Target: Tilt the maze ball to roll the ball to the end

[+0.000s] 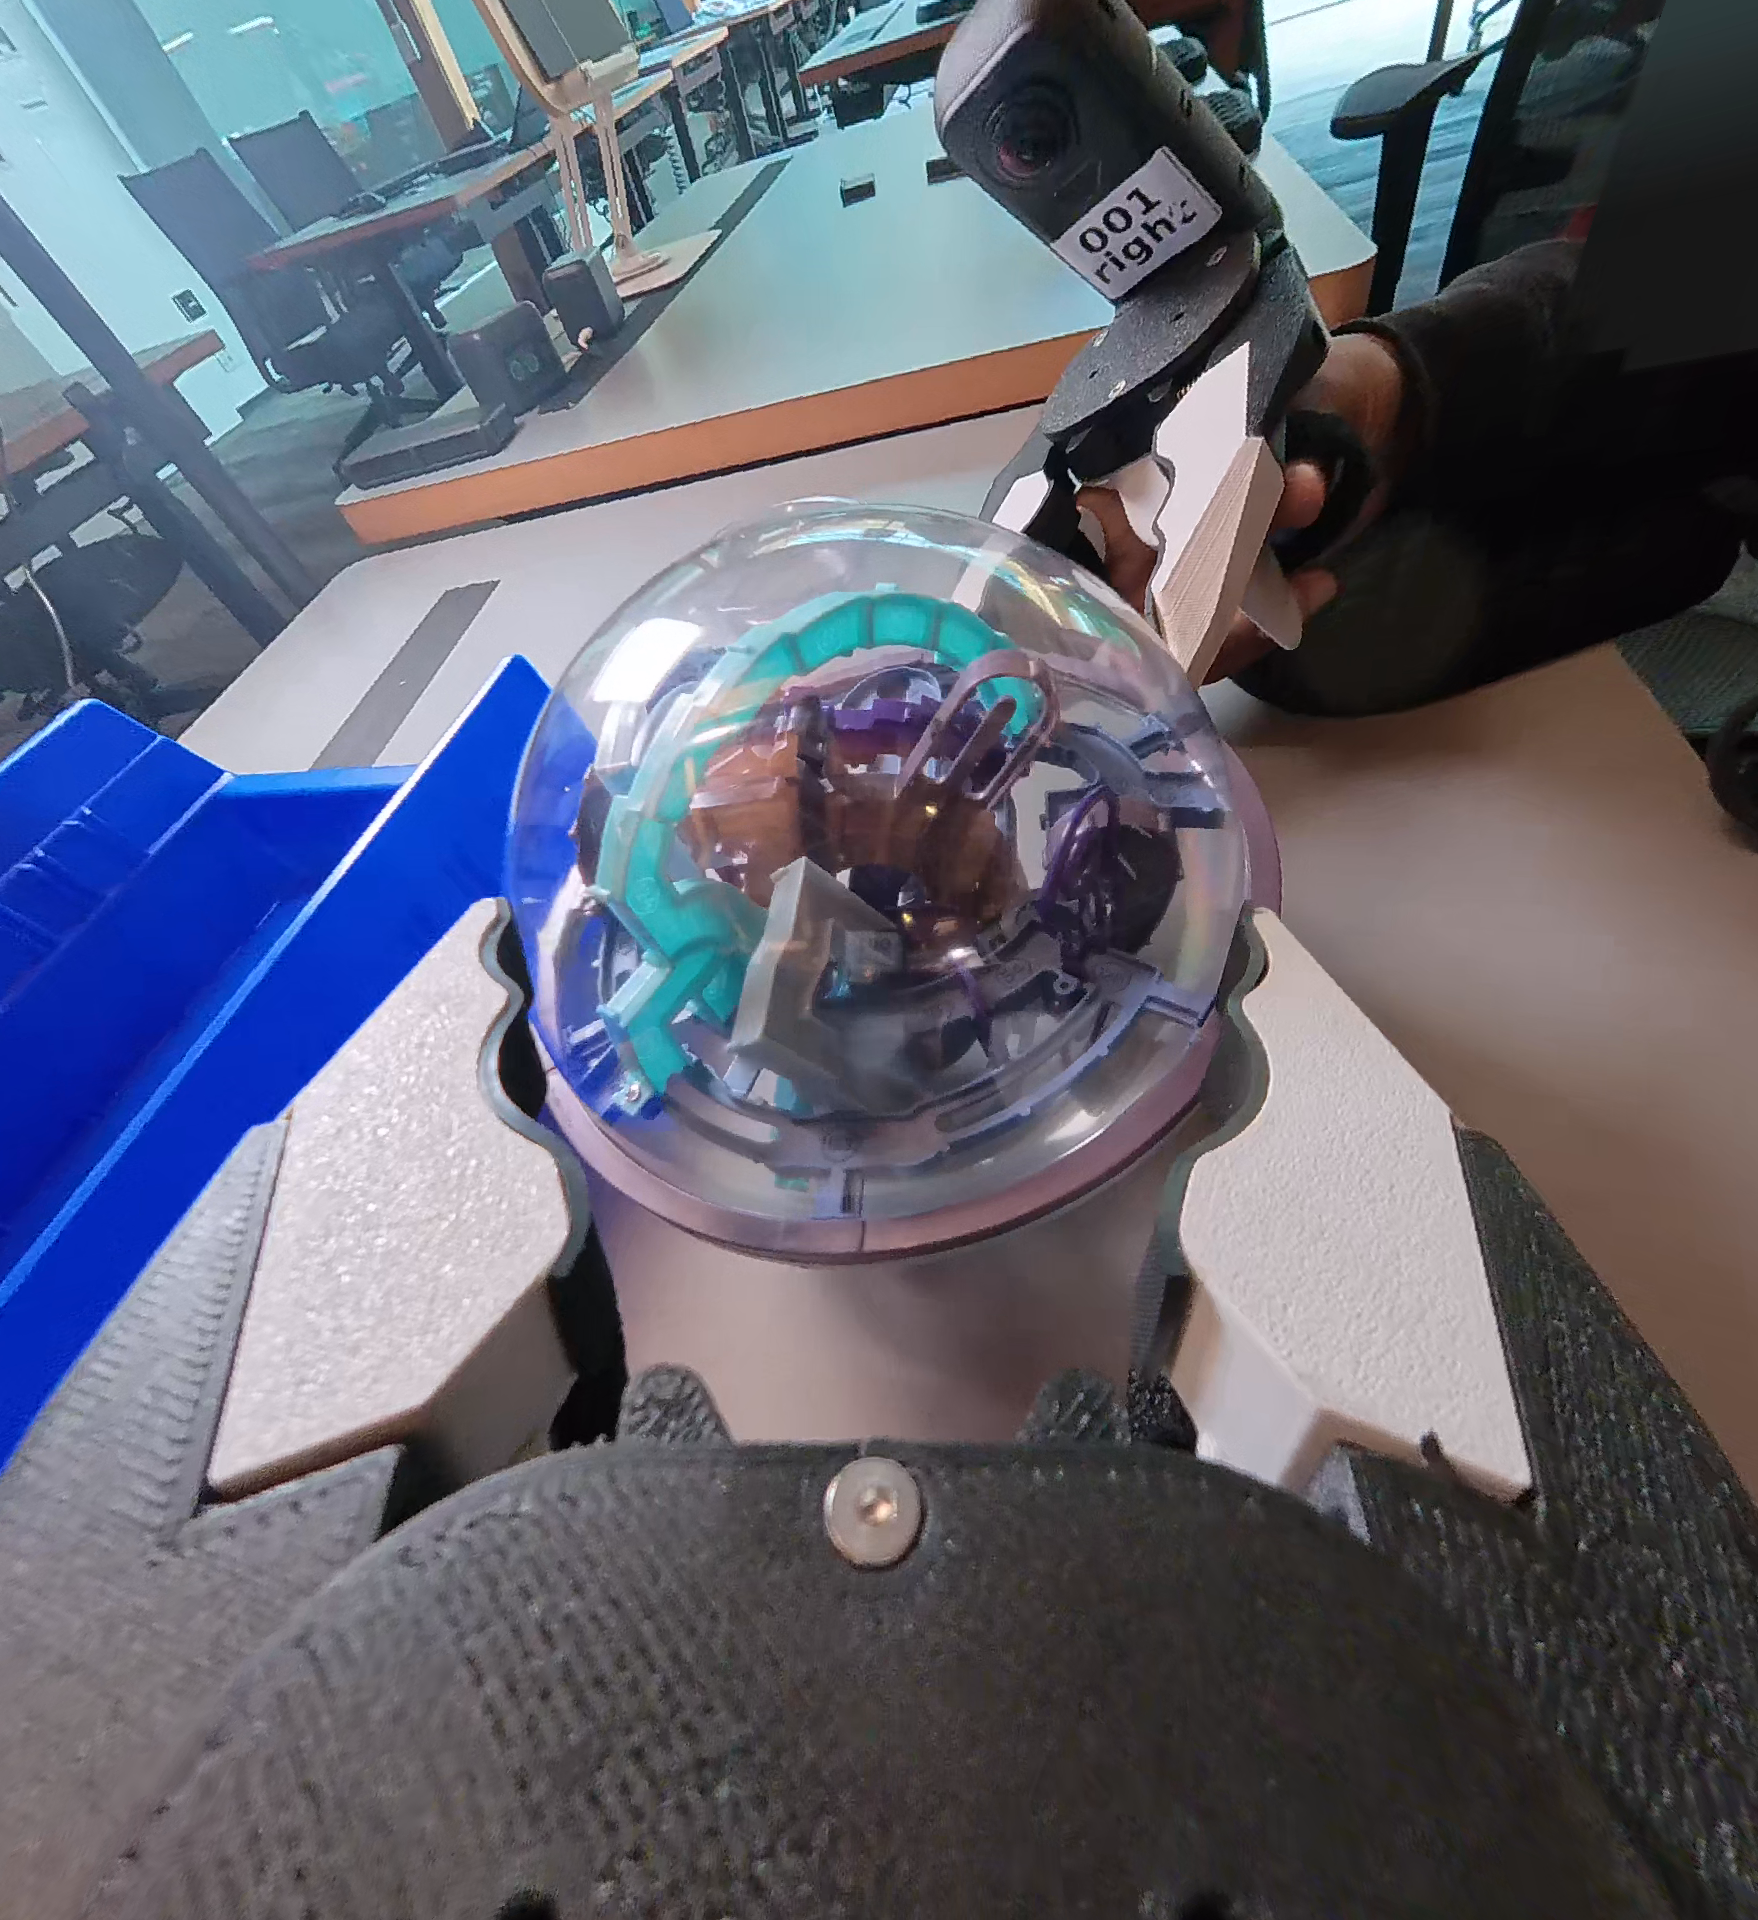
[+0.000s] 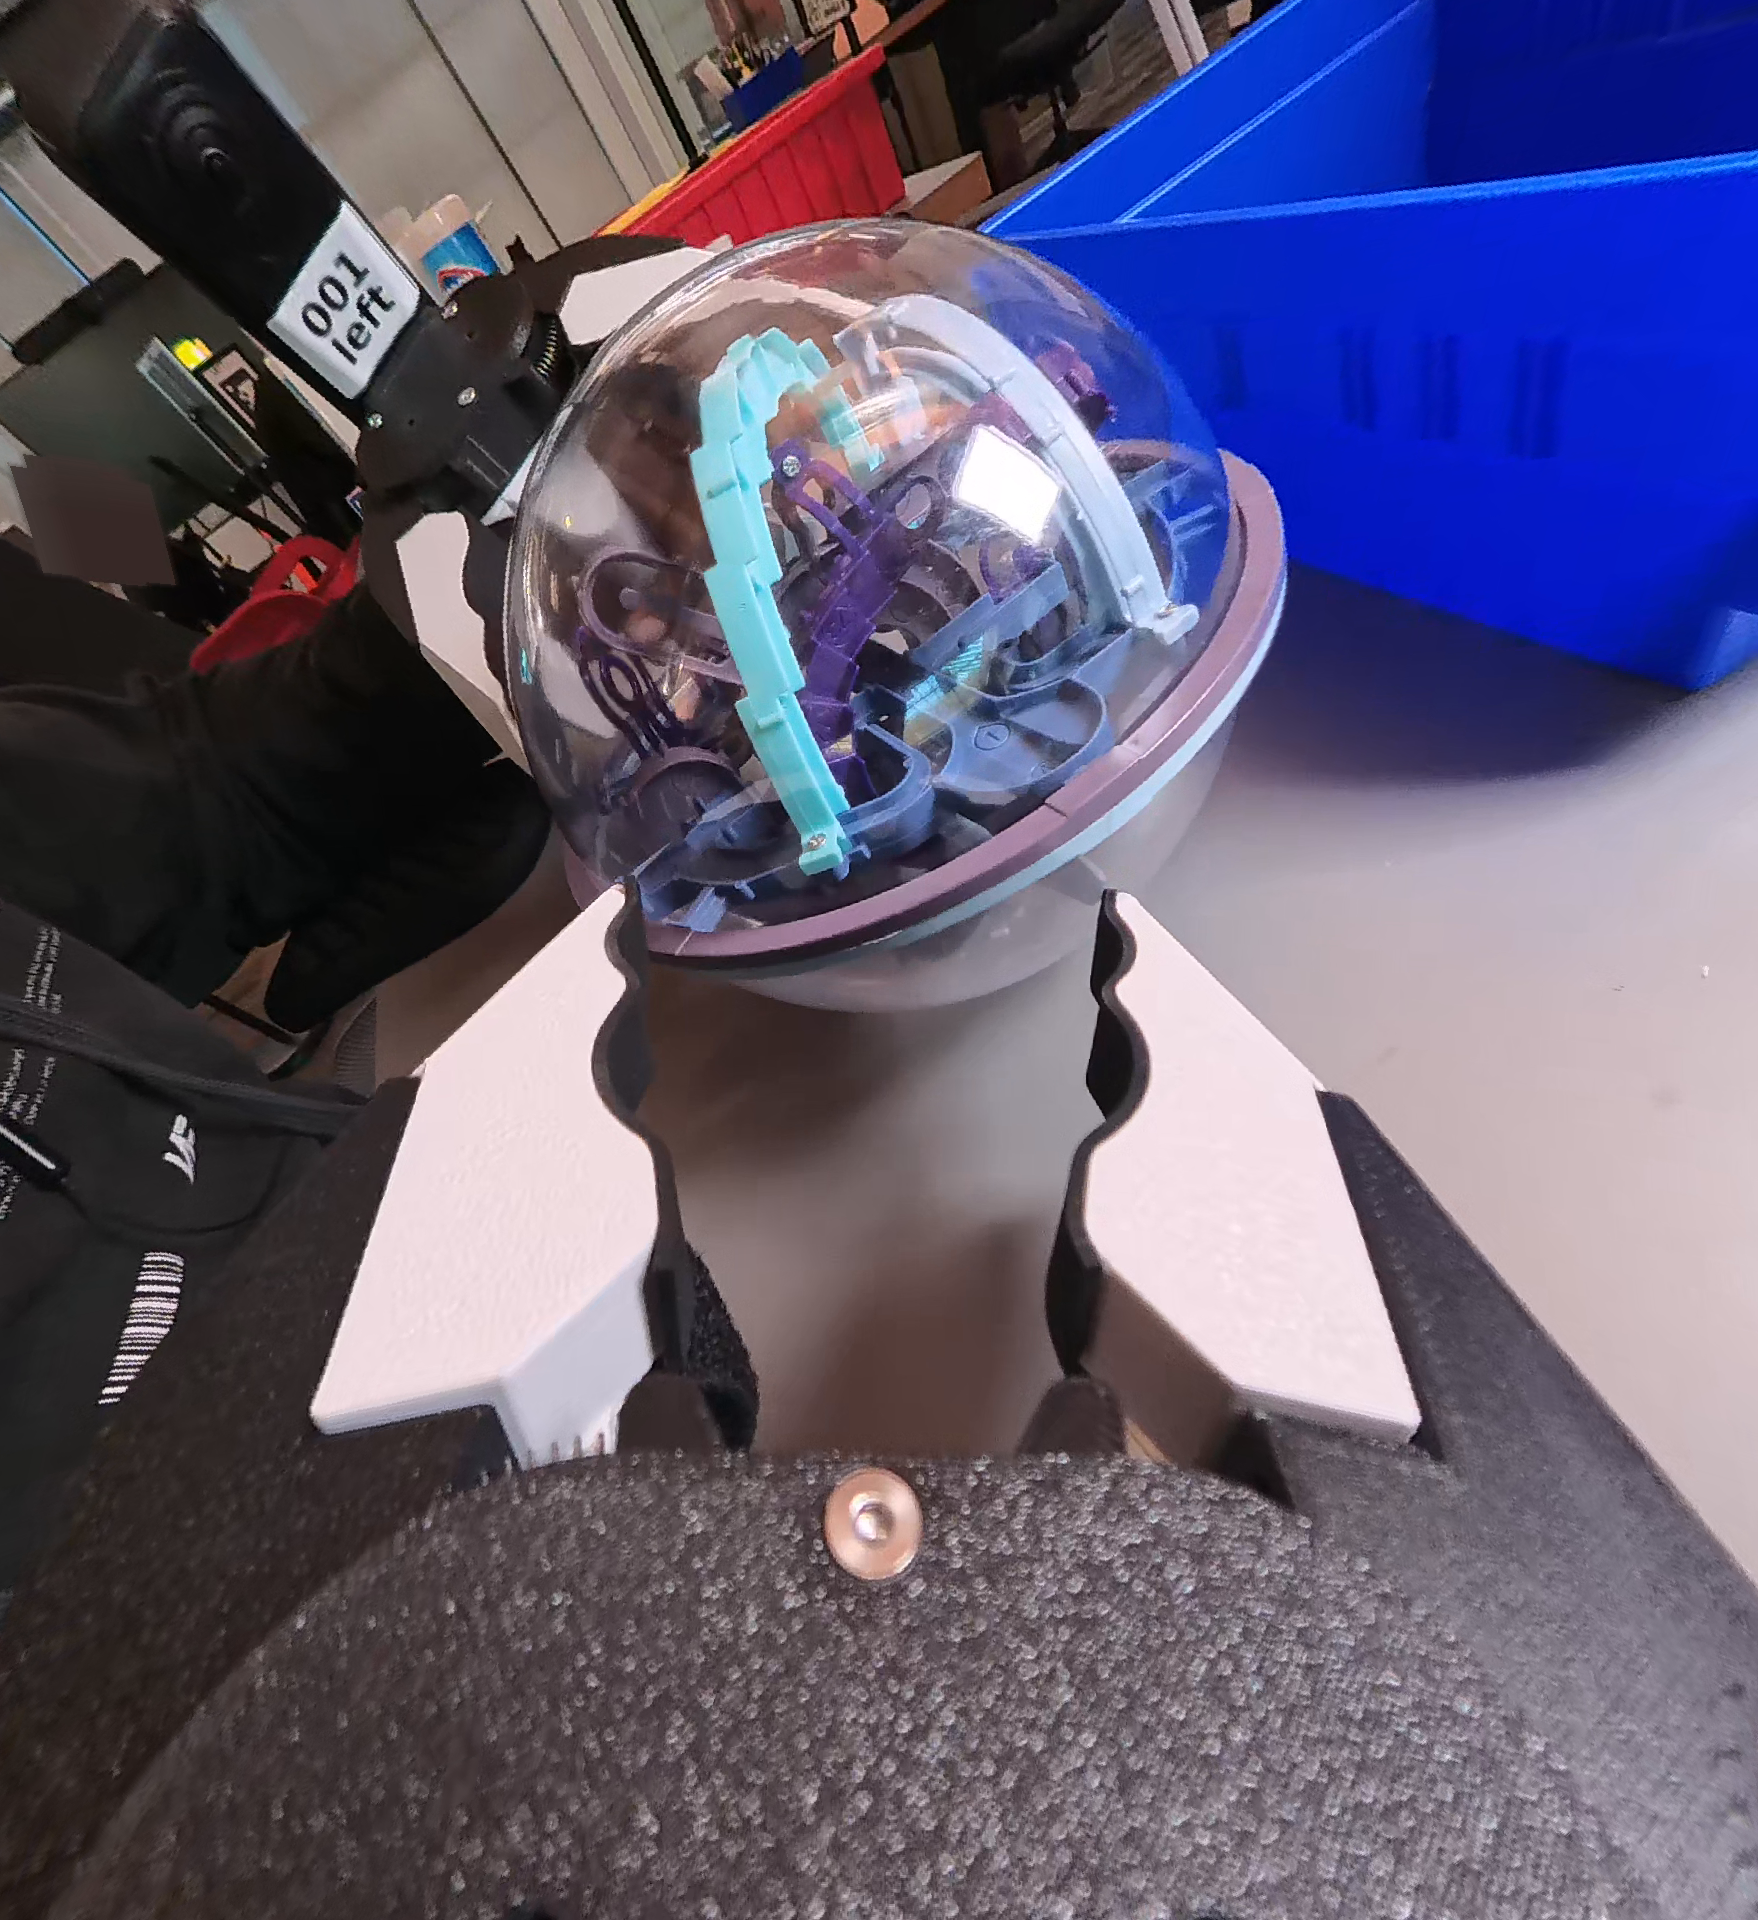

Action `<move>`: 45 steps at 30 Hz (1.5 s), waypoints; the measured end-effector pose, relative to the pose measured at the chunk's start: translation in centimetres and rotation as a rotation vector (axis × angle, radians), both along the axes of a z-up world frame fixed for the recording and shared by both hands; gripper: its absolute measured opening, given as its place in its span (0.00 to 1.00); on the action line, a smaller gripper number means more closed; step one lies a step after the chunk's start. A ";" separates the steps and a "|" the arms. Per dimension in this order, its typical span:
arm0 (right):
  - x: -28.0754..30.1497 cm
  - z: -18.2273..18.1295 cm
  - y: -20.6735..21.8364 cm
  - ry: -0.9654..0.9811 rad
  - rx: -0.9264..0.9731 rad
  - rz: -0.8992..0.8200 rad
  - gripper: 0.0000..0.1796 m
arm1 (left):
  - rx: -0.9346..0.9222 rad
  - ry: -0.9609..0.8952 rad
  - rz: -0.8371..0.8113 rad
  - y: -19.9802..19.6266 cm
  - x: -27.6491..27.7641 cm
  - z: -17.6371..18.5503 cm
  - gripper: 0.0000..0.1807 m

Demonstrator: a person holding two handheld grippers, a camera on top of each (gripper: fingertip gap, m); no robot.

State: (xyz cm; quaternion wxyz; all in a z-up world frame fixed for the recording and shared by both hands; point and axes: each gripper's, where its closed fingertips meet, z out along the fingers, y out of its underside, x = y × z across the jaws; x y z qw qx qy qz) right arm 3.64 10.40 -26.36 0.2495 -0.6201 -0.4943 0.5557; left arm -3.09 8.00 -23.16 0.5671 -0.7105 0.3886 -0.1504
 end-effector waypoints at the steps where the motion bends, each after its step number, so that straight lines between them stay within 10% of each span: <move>1: 0.0 0.0 -0.1 0.002 0.001 0.003 0.47 | 0.009 -0.002 -0.003 -0.1 0.0 0.0 0.72; 12: 0.3 0.0 -0.9 -0.005 0.031 0.097 0.43 | 0.103 -0.201 -0.129 -2.9 -0.7 3.5 0.45; 21: 0.2 -0.1 -0.6 -0.008 0.072 0.073 0.39 | -0.048 -0.161 -0.086 -0.5 -1.0 0.4 0.70; 45: -0.6 -1.3 0.1 -0.072 0.312 0.068 0.56 | -0.359 -0.479 0.147 0.6 -2.4 -1.1 0.68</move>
